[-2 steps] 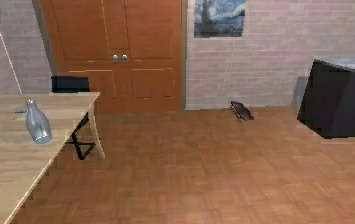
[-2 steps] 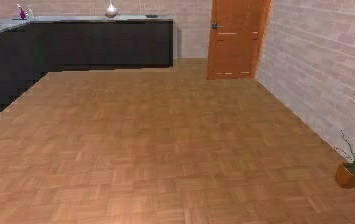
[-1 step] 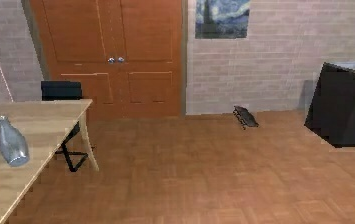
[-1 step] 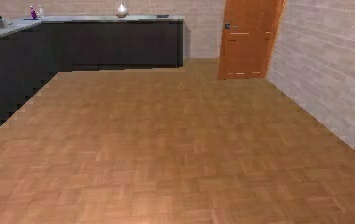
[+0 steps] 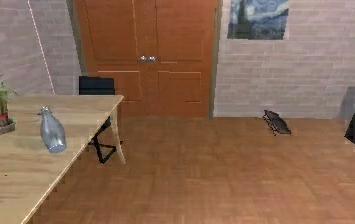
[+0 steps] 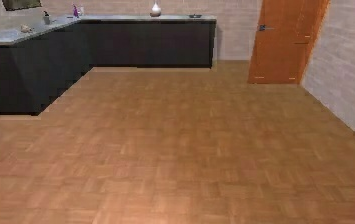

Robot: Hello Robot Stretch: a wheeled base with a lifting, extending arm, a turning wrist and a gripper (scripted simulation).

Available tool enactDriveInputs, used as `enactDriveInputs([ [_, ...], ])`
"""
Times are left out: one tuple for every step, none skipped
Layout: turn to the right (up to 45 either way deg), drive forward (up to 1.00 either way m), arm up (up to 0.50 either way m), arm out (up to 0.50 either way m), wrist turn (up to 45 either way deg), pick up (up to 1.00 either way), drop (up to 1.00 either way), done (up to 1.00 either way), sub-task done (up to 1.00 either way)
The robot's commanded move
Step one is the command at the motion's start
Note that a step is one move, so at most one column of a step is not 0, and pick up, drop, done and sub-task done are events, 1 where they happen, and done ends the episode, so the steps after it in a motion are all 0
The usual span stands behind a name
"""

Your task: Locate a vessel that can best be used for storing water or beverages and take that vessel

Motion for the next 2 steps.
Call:
enactDriveInputs([
  [0.0, 1.00, 0.00, 0.00, 0.0, 0.00, 0.00, 0.00, 0.00],
  [-12.0, 0.00, 0.00, 0.00, 0.0, 0.00, 0.00, 0.00, 0.00],
])
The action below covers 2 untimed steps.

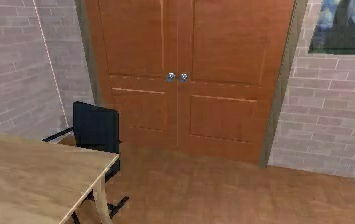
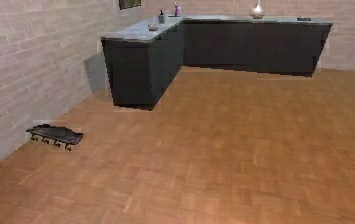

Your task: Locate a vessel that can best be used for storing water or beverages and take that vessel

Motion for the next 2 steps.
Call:
enactDriveInputs([
  [0.0, 0.15, 0.00, 0.00, 0.0, 0.00, 0.00, 0.00, 0.00],
  [-45.0, 0.00, 0.00, 0.00, 0.0, 0.00, 0.00, 0.00, 0.00],
])
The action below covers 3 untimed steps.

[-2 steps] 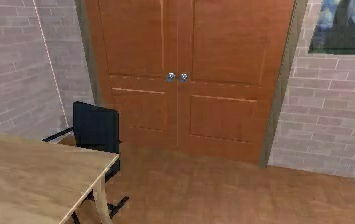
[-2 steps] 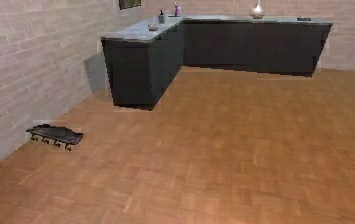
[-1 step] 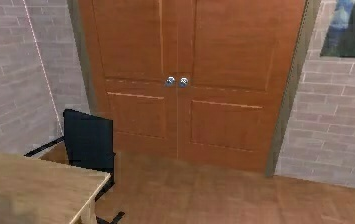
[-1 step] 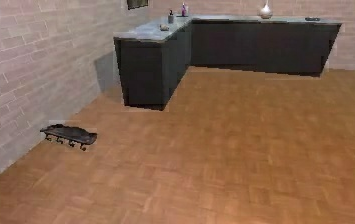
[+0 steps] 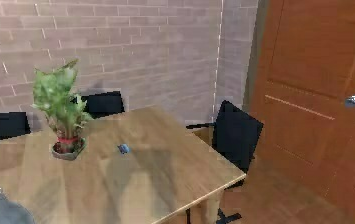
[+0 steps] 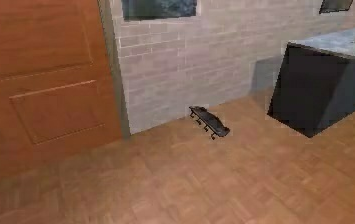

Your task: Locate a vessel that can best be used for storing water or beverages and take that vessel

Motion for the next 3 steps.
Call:
enactDriveInputs([
  [-45.0, 0.00, 0.00, 0.00, 0.0, 0.00, 0.00, 0.00, 0.00],
  [-45.0, 0.00, 0.00, 0.00, 0.0, 0.00, 0.00, 0.00, 0.00],
  [-42.0, 0.00, 0.00, 0.00, 0.0, 0.00, 0.00, 0.00, 0.00],
])
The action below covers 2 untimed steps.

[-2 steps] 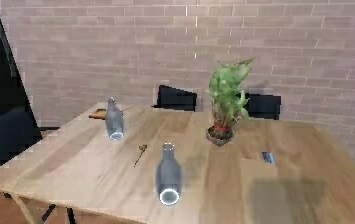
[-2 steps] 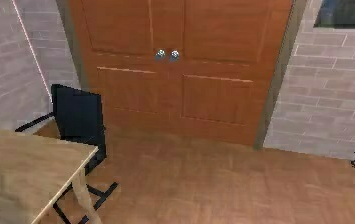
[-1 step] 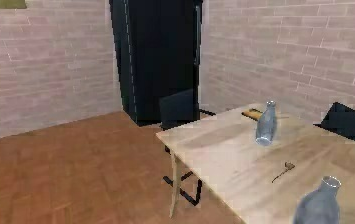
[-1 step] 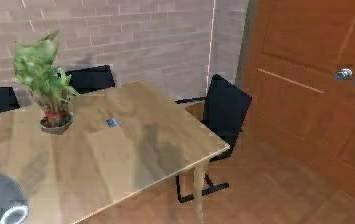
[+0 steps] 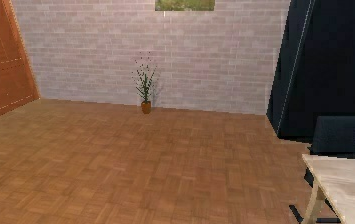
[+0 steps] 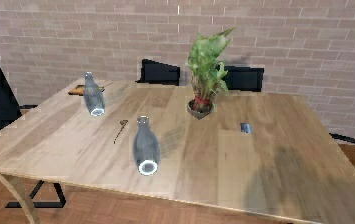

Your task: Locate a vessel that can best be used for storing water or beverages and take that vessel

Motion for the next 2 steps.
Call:
enactDriveInputs([
  [0.0, 0.00, 0.50, 0.00, 0.0, 0.00, 0.00, 0.00, 0.00],
  [0.0, 0.00, 0.18, 0.00, 0.0, 0.00, 0.00, 0.00, 0.00],
])
